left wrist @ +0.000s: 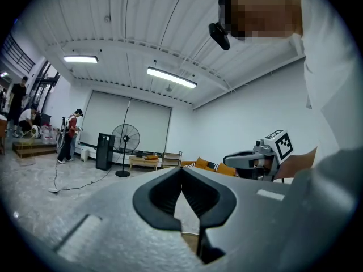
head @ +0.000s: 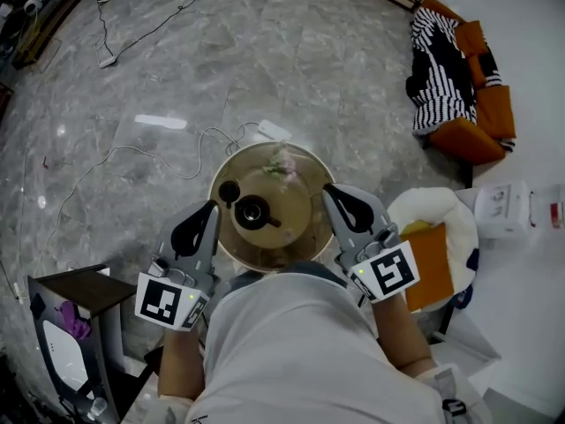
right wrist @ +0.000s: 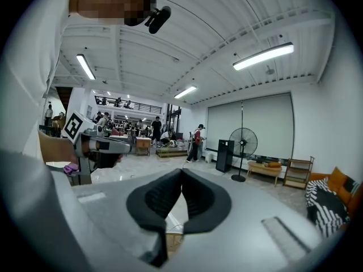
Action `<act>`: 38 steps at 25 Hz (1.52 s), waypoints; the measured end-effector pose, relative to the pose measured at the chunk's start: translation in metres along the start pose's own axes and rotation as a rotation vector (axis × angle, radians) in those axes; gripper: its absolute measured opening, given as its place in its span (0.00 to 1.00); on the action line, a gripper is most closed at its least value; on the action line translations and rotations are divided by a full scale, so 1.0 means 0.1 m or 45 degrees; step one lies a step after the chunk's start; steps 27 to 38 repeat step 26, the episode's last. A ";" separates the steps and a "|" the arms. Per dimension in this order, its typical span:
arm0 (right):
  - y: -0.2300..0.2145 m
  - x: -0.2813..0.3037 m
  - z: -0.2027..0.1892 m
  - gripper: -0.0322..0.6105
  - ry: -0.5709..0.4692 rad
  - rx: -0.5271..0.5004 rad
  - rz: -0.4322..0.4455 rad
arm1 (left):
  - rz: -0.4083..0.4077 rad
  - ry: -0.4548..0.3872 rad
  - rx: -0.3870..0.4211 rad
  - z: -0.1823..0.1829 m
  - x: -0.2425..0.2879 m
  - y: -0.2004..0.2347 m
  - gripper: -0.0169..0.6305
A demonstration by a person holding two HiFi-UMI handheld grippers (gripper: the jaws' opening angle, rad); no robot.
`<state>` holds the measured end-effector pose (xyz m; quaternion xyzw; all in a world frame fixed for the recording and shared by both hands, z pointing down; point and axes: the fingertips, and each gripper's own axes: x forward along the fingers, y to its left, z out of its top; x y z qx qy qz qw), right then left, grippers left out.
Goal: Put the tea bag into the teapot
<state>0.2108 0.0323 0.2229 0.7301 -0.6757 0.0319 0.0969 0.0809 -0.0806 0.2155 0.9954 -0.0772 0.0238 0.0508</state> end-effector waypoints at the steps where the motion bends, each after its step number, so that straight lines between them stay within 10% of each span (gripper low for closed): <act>1: 0.00 0.00 0.00 0.05 -0.002 0.001 -0.004 | -0.001 0.003 0.013 0.00 0.01 0.00 0.04; 38: -0.01 -0.08 -0.14 0.05 0.010 0.024 -0.026 | 0.033 0.040 0.012 -0.13 -0.04 -0.04 0.04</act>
